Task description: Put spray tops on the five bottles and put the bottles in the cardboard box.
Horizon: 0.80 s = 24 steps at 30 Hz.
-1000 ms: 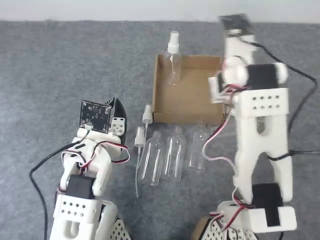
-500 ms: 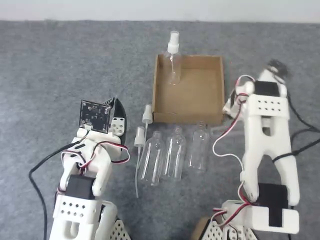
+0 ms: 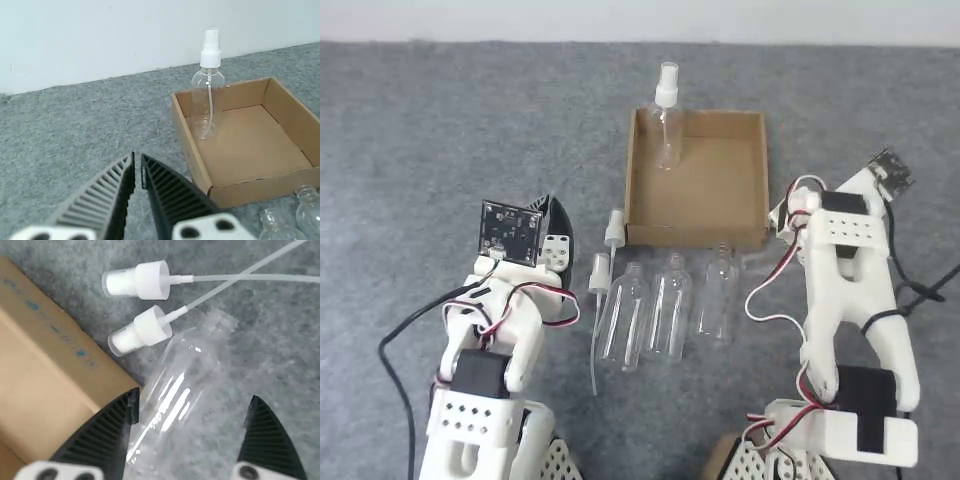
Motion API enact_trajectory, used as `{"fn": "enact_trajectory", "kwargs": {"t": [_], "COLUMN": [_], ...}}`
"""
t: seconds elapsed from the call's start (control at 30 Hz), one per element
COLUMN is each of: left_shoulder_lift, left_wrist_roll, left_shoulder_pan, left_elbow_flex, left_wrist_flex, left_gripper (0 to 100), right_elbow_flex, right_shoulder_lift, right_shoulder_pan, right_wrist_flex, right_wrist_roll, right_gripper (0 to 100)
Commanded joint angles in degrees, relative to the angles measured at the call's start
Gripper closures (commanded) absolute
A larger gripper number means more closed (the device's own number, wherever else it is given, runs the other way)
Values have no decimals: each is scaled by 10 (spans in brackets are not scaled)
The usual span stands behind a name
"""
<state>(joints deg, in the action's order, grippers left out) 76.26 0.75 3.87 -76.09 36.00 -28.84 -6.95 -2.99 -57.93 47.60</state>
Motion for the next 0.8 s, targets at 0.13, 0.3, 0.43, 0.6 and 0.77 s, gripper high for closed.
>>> {"fn": "enact_trajectory", "kwargs": {"t": [0.13, 0.3, 0.43, 0.6, 0.77], "left_shoulder_lift": [11, 11, 10, 9, 9], "left_wrist_roll": [7, 7, 7, 7, 7], "left_shoulder_pan": [-3, -3, -3, -3, -3], "left_elbow_flex": [3, 3, 3, 3, 3], "left_wrist_flex": [-18, -18, -18, -18, -18], "left_gripper": [988, 988, 988, 988, 988], "right_elbow_flex": [-62, -88, -95, -97, -96], "right_shoulder_lift": [-12, -13, -16, -18, -19], "right_shoulder_pan": [-7, -15, -49, -101, -103], "right_wrist_flex": [74, 74, 73, 45, 19], "right_wrist_roll": [3, -4, -55, -171, -432], "right_gripper": [714, 831, 902, 902, 905]}}
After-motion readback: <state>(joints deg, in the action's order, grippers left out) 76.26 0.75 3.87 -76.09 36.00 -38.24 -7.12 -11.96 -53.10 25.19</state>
